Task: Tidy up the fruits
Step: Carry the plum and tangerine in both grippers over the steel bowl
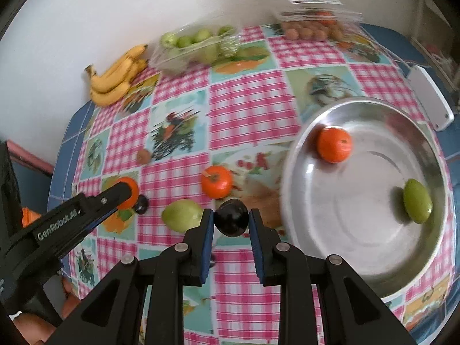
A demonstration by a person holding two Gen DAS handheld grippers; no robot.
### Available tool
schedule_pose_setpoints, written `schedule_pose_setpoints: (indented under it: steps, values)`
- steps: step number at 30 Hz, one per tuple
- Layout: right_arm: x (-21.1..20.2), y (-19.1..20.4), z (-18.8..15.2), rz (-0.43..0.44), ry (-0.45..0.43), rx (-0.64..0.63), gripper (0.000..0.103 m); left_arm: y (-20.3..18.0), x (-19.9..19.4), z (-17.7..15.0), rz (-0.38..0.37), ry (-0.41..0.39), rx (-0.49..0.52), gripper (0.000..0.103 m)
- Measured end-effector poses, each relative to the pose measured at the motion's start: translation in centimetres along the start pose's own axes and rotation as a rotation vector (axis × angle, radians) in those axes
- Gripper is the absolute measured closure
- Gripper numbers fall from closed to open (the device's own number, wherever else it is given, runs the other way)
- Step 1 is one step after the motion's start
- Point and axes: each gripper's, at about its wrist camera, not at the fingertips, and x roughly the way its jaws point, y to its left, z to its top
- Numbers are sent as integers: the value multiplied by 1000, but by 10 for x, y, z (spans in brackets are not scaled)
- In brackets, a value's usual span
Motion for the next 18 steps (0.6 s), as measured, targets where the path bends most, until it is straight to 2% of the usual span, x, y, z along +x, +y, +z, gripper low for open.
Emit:
schedule_pose_setpoints:
  steps: [9, 18]
  values:
    - [-14, -61, 4, -49, -20, 136, 77, -47, 7, -17, -13, 17, 114, 67]
    - [-32, -115, 2, -105, -46, 244, 77, -109, 17, -51, -29, 45, 293, 67]
